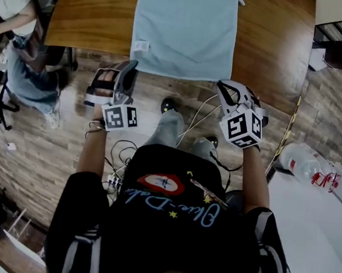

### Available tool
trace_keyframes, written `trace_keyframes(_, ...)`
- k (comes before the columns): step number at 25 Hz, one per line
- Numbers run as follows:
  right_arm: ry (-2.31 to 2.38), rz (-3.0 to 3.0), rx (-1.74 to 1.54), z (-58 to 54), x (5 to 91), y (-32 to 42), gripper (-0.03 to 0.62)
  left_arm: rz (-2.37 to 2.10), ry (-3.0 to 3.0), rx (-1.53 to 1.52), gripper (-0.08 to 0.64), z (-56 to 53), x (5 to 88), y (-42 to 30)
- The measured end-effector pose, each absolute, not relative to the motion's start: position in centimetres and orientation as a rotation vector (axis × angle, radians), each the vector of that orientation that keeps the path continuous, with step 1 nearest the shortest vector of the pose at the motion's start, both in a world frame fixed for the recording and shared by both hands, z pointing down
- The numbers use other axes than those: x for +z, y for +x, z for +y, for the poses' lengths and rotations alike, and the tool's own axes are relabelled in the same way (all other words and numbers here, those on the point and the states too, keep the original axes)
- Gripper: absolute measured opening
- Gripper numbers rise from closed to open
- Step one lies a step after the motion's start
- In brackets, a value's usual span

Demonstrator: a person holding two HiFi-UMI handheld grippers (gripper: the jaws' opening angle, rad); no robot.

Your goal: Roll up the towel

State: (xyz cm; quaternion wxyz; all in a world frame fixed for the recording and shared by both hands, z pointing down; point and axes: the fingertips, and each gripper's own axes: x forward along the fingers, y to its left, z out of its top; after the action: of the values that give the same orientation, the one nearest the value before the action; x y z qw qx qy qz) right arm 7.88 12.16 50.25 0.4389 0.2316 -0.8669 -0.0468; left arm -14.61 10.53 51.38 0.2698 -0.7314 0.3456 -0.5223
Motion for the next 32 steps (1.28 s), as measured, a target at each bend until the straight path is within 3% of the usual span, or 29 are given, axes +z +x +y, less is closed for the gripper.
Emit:
trace_keyframes(11,0.612,-2.410,0.239,11.2,44.5,6.7,0.014,0.952,-2.302,-1.379,0.018,9.8,48.0,-16.7)
trace_keyframes(32,0.588,-2.373,0.224,-0.9,46.4,7.3,0.014,0.931,-2.286,-1.610,0.018,-0.2,50.5,-16.7)
